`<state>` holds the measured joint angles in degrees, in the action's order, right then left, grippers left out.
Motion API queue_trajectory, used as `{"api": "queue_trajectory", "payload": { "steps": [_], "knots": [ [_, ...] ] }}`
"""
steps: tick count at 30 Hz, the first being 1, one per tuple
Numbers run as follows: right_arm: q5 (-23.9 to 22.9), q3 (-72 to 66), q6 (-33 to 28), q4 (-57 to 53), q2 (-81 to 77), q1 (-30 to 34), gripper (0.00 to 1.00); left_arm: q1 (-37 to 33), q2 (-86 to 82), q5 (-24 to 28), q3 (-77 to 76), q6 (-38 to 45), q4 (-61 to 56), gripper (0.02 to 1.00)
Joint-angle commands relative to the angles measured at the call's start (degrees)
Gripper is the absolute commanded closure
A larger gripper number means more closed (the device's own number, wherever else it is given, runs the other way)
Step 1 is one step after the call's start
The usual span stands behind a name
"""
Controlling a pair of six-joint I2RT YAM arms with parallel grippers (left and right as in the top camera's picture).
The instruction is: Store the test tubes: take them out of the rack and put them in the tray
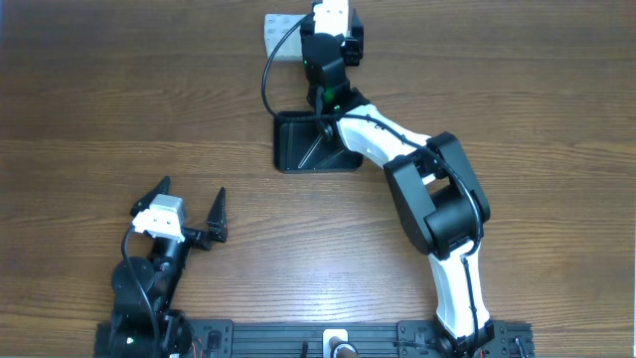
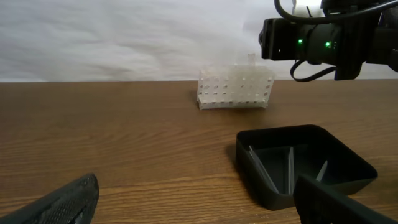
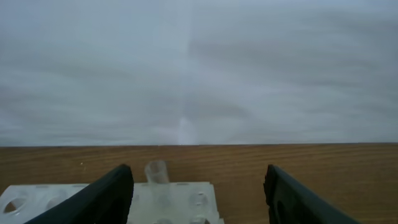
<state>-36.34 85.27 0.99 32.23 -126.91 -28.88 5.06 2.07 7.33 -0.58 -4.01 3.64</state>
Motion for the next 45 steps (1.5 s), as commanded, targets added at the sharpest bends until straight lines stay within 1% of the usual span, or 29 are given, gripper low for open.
{"api": "queue_trajectory", "payload": {
  "steps": [1,5,9,21,27,29,37,42,45],
  "knots": [
    [0.7,3.9,-0.2,0.5,-2.8,1.2,0.314,-0.3,-0.6,0.8,0.2,1.0,0.1,0.02],
    [0.7,7.0,-0.2,0.1,-5.6,1.2,0.272,-0.3,-0.6,0.8,0.2,1.0,0.1,0.02],
    [0.7,9.3,-0.2,-0.3,-7.8,1.2,0.255,-0.3,-0.6,0.8,0.2,1.0,0.1,0.02],
    [1.0,14.1,-0.2,-1.3,-12.1,2.2,0.251,-0.3,-0.6,0.8,0.2,1.0,0.1,0.023],
    [3.3,15.6,0.0,-1.7,-13.1,2.5,0.268,-0.3,-0.6,0.8,0.2,1.0,0.1,0.02],
    [4.3,15.6,0.5,-1.7,-13.3,2.7,0.281,-0.3,-0.6,0.8,0.3,1.0,0.1,0.02],
    [5.2,15.6,0.7,-1.8,-13.9,2.7,0.31,-0.3,-0.6,0.8,0.3,1.0,0.1,0.02],
    [8.1,15.6,0.7,-1.8,-14.0,2.7,0.411,-0.3,-0.6,0.8,0.3,1.0,0.1,0.02],
    [8.3,15.6,0.7,-1.8,-14.2,2.7,0.463,-0.3,-0.6,0.8,0.2,1.0,0.1,0.02]
  ]
}}
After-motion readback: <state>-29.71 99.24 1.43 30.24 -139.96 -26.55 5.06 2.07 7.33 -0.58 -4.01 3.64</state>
